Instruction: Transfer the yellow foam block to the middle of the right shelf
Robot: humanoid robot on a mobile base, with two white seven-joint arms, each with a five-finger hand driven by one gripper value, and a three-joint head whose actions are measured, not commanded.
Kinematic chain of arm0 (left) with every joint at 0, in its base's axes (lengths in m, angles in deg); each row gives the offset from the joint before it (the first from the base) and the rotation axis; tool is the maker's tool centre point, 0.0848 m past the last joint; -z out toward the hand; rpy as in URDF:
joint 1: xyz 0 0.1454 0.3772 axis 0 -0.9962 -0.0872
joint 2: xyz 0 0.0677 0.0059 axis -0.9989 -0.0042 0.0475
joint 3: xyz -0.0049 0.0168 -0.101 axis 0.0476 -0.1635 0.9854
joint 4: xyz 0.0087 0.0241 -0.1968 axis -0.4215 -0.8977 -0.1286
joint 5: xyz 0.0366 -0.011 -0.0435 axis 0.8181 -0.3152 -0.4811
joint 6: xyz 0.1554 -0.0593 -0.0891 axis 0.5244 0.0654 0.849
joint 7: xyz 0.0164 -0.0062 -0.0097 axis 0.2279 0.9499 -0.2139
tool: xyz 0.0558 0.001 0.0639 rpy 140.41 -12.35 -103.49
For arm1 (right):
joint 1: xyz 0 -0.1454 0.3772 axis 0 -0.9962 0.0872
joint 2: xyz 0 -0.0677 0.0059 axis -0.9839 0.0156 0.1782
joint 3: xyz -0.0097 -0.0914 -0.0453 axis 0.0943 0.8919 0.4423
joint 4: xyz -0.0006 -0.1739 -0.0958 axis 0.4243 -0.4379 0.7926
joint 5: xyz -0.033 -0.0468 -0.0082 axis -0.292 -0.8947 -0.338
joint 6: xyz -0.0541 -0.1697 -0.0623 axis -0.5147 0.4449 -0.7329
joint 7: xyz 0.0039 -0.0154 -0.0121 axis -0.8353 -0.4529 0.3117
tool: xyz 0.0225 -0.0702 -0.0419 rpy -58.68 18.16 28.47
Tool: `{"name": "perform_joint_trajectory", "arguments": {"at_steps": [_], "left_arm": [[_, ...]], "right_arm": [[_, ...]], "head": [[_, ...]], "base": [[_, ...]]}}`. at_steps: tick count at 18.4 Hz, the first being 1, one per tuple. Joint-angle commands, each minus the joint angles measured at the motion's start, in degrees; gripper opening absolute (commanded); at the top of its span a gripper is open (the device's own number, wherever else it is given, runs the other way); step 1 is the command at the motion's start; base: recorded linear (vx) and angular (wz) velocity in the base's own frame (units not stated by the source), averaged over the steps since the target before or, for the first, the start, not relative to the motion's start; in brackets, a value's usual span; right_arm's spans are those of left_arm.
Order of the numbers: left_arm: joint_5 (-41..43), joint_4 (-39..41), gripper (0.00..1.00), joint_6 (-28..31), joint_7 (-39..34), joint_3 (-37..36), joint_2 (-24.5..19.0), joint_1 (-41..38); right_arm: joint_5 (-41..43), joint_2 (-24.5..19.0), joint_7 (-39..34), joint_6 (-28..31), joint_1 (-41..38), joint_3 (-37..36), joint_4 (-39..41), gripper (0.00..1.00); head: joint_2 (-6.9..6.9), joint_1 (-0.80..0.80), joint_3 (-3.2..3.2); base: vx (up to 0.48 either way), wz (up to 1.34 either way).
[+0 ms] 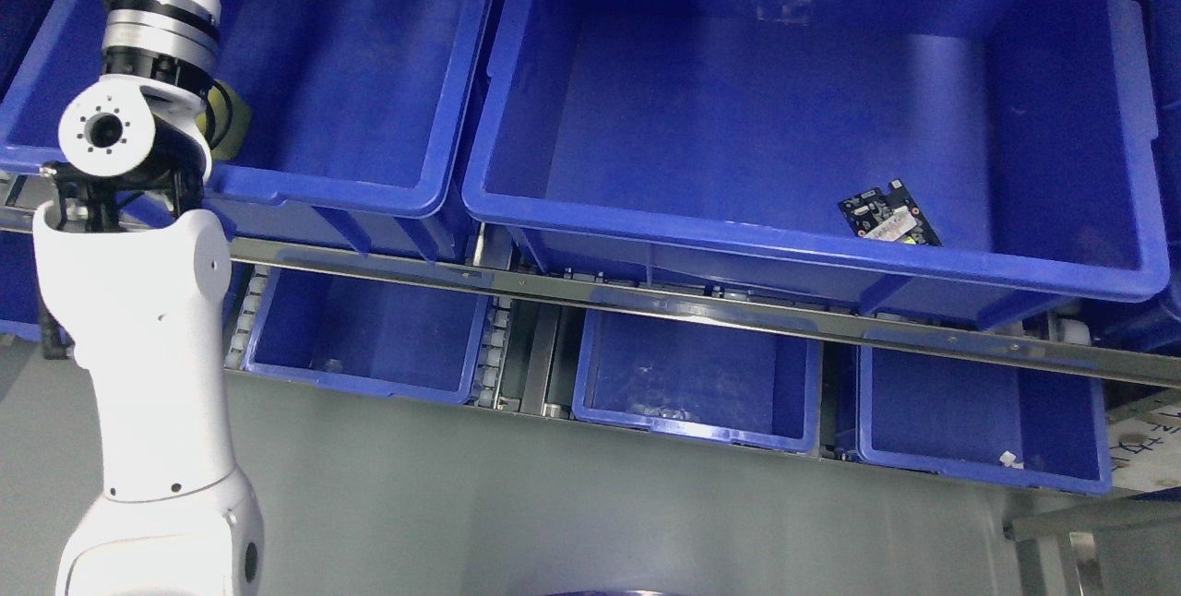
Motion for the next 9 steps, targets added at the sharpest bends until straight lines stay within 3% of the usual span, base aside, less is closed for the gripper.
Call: {"name": "perform_joint_trajectory", "arguments": {"at_steps": [1, 9], "left_arm": [[-2.2, 0.3, 1.0, 0.1, -0.3, 3.4, 4.7, -2.9], [-2.4, 0.3, 1.0, 0.1, -0.3, 3.9, 4.7, -2.9]], "right_arm": [[-0.2, 1.0, 0.0, 0.0, -1.4, -0.7, 1.0, 1.0], [-0.2, 1.0, 0.0, 0.0, -1.4, -0.7, 1.0, 1.0]], "head": [[0.0, 0.0, 0.0], [0.0, 0.0, 0.0]], "base": [[0.0, 0.0], [0.0, 0.0]]}}
